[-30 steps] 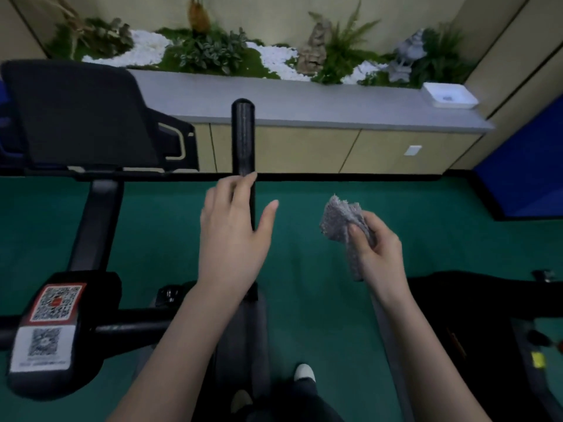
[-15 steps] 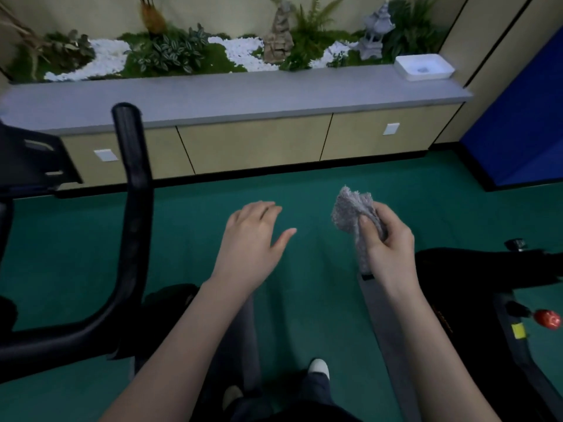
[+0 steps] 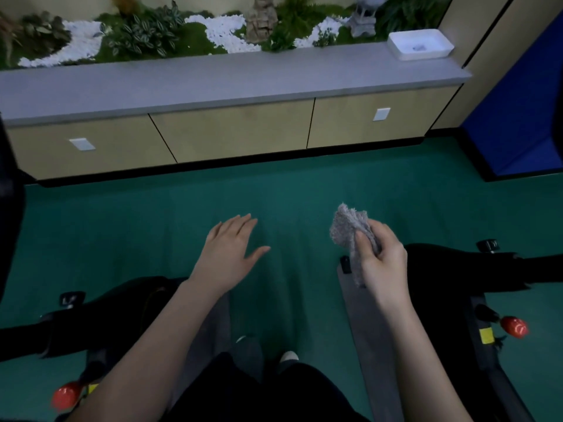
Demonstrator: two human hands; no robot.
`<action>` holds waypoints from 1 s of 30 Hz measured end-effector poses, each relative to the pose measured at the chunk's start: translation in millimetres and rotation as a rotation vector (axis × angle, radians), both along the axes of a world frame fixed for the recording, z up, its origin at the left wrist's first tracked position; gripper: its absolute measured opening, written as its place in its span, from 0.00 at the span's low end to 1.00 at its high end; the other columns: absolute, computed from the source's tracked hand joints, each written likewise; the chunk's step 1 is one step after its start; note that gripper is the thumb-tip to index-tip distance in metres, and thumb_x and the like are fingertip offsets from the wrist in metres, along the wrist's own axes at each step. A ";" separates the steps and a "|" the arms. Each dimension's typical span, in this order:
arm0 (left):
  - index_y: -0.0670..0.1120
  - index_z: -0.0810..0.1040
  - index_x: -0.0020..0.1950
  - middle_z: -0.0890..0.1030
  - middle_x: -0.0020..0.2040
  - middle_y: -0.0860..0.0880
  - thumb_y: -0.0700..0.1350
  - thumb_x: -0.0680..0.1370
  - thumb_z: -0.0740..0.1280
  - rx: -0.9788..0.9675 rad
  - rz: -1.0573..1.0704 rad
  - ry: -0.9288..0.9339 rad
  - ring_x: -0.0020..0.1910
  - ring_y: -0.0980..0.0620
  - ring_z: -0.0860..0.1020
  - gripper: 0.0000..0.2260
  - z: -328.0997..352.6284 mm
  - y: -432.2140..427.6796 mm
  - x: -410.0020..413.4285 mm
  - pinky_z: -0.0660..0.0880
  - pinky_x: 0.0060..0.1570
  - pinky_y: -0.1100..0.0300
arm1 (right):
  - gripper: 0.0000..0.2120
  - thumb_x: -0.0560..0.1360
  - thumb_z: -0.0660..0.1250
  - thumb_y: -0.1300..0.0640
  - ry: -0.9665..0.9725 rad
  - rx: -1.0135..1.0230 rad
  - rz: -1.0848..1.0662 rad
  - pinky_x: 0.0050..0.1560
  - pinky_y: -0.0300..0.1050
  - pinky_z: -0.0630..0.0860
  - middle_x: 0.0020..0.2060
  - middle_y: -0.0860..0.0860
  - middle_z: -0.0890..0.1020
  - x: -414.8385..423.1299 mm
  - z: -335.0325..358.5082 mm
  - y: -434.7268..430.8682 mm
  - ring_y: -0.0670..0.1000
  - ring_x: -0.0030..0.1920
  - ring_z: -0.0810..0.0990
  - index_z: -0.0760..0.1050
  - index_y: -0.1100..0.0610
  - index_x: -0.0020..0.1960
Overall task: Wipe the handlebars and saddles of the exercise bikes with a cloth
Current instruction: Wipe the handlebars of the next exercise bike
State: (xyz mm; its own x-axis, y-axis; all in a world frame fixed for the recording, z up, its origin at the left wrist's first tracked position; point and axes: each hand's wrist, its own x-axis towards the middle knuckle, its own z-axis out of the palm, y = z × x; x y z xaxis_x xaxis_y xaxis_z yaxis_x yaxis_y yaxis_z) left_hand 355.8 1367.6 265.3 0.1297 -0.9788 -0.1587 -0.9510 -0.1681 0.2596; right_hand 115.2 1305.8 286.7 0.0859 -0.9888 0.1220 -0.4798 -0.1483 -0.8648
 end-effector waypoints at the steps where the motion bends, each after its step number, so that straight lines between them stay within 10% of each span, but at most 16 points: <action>1: 0.47 0.59 0.76 0.59 0.77 0.49 0.61 0.79 0.57 0.007 0.008 -0.002 0.76 0.51 0.56 0.30 -1.4 -5.0 -0.4 0.51 0.75 0.53 | 0.09 0.76 0.64 0.66 0.007 0.000 -0.006 0.45 0.27 0.67 0.45 0.53 0.78 -2.2 -1.2 -6.2 0.49 0.46 0.76 0.79 0.62 0.54; 30: 0.46 0.62 0.75 0.64 0.75 0.50 0.61 0.79 0.56 -0.002 0.400 0.051 0.75 0.51 0.58 0.29 -29.7 -220.2 173.7 0.52 0.72 0.52 | 0.08 0.76 0.65 0.66 0.135 -0.019 0.337 0.45 0.20 0.64 0.46 0.51 0.75 210.4 -6.4 -303.2 0.35 0.44 0.74 0.78 0.62 0.55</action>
State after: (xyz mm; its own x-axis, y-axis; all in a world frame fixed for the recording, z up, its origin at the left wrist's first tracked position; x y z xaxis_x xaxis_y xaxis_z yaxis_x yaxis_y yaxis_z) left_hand 529.5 1147.4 235.6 0.4929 -0.8528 -0.1725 -0.7964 -0.5220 0.3053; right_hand 325.7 1002.7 280.4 0.4232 -0.8999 0.1055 -0.5106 -0.3331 -0.7927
